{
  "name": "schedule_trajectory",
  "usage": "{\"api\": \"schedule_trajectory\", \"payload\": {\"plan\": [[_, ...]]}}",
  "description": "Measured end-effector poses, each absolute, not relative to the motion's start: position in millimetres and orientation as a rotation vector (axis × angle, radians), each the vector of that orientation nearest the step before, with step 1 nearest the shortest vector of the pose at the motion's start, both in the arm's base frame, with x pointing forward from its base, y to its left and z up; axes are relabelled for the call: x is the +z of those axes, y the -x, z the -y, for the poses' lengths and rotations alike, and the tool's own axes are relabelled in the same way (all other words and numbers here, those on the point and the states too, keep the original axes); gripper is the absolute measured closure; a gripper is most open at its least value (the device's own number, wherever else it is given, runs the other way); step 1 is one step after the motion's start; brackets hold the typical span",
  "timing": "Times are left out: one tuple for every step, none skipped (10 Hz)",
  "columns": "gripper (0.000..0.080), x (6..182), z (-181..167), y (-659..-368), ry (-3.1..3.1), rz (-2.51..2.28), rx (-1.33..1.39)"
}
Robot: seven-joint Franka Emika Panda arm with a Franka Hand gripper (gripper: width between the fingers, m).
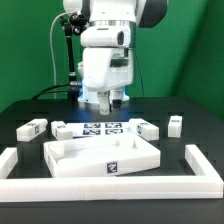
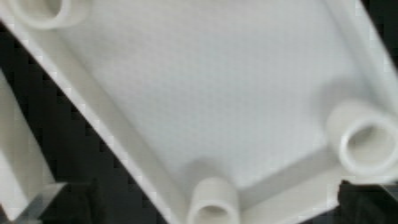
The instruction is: Assemble desk
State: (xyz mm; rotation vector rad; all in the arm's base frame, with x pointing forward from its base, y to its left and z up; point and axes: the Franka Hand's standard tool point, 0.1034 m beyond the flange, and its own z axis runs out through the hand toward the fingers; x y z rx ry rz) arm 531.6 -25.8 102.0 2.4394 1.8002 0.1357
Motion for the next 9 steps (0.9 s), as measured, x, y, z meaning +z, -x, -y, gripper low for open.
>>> {"api": "schedule_trajectory", "payload": {"plan": [[0.015, 101.1, 26, -530, -2.444, -1.803, 0.124], [0.015, 101.2, 26, -531, -2.444, -1.802, 0.125], [0.015, 100.8, 26, -531, -2.44, -1.808, 0.124], [0.015, 99.6, 27, -529, -2.412, -1.844, 0.114], [0.015, 96.5, 28, -524, -2.346, -1.919, 0.086], [0.015, 93.2, 34, -521, -2.186, -2.085, 0.067], [0.015, 89.0, 42, -519, -2.057, -2.217, 0.047], [0.015, 85.4, 48, -516, -2.011, -2.267, 0.035], [0.015, 85.5, 47, -516, -2.044, -2.237, 0.039]]}}
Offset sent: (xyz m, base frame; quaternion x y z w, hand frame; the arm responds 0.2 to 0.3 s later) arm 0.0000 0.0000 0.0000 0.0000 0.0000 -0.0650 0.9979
